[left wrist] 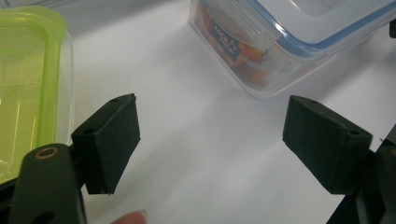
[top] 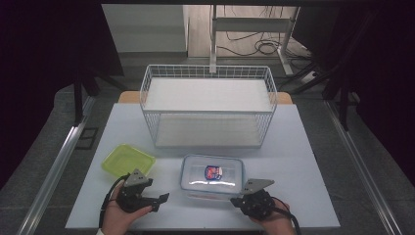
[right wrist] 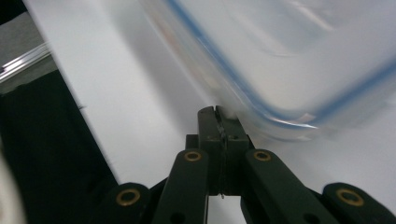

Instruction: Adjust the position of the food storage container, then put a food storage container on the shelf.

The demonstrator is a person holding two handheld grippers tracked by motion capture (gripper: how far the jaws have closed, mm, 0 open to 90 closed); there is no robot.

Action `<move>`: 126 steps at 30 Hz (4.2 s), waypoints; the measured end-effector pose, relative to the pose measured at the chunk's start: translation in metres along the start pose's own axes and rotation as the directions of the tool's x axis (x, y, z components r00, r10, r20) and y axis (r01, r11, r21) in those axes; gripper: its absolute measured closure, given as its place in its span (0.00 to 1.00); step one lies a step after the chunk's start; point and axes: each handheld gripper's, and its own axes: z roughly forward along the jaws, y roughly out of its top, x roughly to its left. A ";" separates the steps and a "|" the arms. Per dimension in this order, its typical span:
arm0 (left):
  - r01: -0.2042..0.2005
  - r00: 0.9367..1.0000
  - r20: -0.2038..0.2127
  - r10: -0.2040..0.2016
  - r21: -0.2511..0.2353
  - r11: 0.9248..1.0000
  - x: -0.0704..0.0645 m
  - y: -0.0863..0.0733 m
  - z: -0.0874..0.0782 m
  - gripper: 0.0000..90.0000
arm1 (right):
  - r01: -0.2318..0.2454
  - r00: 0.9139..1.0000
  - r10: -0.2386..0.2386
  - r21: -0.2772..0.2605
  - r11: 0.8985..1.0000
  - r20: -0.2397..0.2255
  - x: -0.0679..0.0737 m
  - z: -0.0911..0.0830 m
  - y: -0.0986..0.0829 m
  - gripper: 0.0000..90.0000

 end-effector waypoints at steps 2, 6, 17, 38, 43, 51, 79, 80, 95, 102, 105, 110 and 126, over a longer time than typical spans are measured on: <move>0.000 1.000 0.000 0.000 0.000 1.000 0.000 0.000 0.000 0.21 | -0.016 1.000 0.016 -0.012 1.000 -0.024 -0.004 -0.001 -0.001 0.99; 0.002 1.000 -0.001 -0.002 -0.001 1.000 0.000 0.000 0.000 0.20 | -0.021 1.000 0.021 -0.015 1.000 -0.005 -0.006 -0.002 -0.001 0.99; 0.000 1.000 0.000 0.000 0.002 1.000 0.000 0.000 0.001 0.20 | -0.022 1.000 0.022 -0.029 0.999 0.014 -0.013 -0.001 -0.002 0.99; -0.002 1.000 0.021 0.002 -0.002 1.000 -0.003 0.007 0.001 0.18 | -0.129 0.988 0.141 -0.163 0.978 0.059 -0.045 -0.062 -0.006 0.82; 0.029 0.999 0.020 -0.028 -0.028 0.999 -0.002 0.011 -0.007 0.17 | -0.272 0.958 0.286 -0.238 0.932 0.023 -0.059 -0.064 -0.007 0.35; 0.031 0.999 0.021 -0.031 -0.031 0.999 -0.003 0.022 -0.005 0.16 | -0.284 0.953 0.301 -0.239 0.928 0.037 -0.059 -0.055 -0.003 0.22; 0.211 0.959 0.183 -0.217 0.050 0.976 -0.006 0.071 0.048 0.10 | -0.372 0.928 0.370 -0.224 0.901 -0.053 -0.078 -0.025 0.021 0.19; 0.211 0.959 0.183 -0.217 0.050 0.976 -0.006 0.071 0.048 0.10 | -0.373 0.927 0.371 -0.221 0.901 -0.054 -0.078 -0.024 0.022 0.18; 0.249 0.929 0.252 -0.272 0.119 0.961 0.001 0.070 0.069 0.09 | -0.421 0.907 0.408 -0.188 0.888 -0.103 -0.084 -0.014 0.015 0.15; 0.248 0.924 0.266 -0.276 0.131 0.960 0.002 0.069 0.073 0.11 | -0.432 0.900 0.412 -0.161 0.887 -0.145 -0.084 -0.003 0.017 0.15; 0.251 0.914 0.291 -0.282 0.141 0.958 0.002 0.069 0.076 0.12 | -0.451 0.888 0.428 -0.142 0.881 -0.168 -0.086 0.004 0.017 0.15; 0.250 0.910 0.303 -0.283 0.146 0.957 0.001 0.068 0.077 0.12 | -0.470 0.874 0.441 -0.120 0.875 -0.204 -0.087 0.011 0.017 0.14; 0.219 0.938 0.256 -0.235 0.086 0.972 -0.009 0.066 0.064 0.21 | -0.526 0.835 0.485 -0.120 0.842 -0.261 -0.086 0.006 0.012 0.31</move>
